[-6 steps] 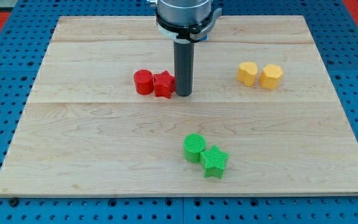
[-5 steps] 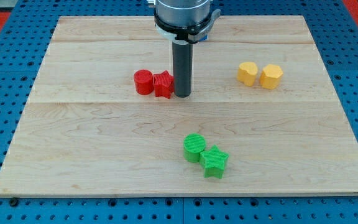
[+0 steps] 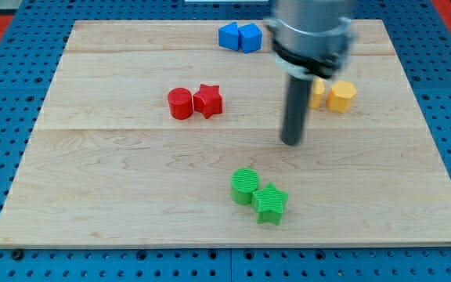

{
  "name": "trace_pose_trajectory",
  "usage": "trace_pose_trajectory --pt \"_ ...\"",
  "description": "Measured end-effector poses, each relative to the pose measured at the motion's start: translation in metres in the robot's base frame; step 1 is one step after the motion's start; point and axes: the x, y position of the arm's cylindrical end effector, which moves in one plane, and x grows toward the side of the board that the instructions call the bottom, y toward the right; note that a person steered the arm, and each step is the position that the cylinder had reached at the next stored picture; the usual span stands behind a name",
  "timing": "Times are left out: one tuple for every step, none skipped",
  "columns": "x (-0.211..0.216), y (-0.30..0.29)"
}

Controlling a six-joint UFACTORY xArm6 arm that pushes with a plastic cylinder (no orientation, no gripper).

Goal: Adjust the green blocks at the bottom center of the board

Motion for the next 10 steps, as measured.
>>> trace_pose_trajectory --pt "0.073 0.016" --pt "0.093 -0.016" --pt "0.093 -0.042" --pt "0.093 -0.079" --pt "0.093 -0.087" --pt "0.093 -0.085" --pt "0.093 -0.083" --pt "0.093 -0.083" --pt "0.068 -0.07" --pt "0.022 -0.055"
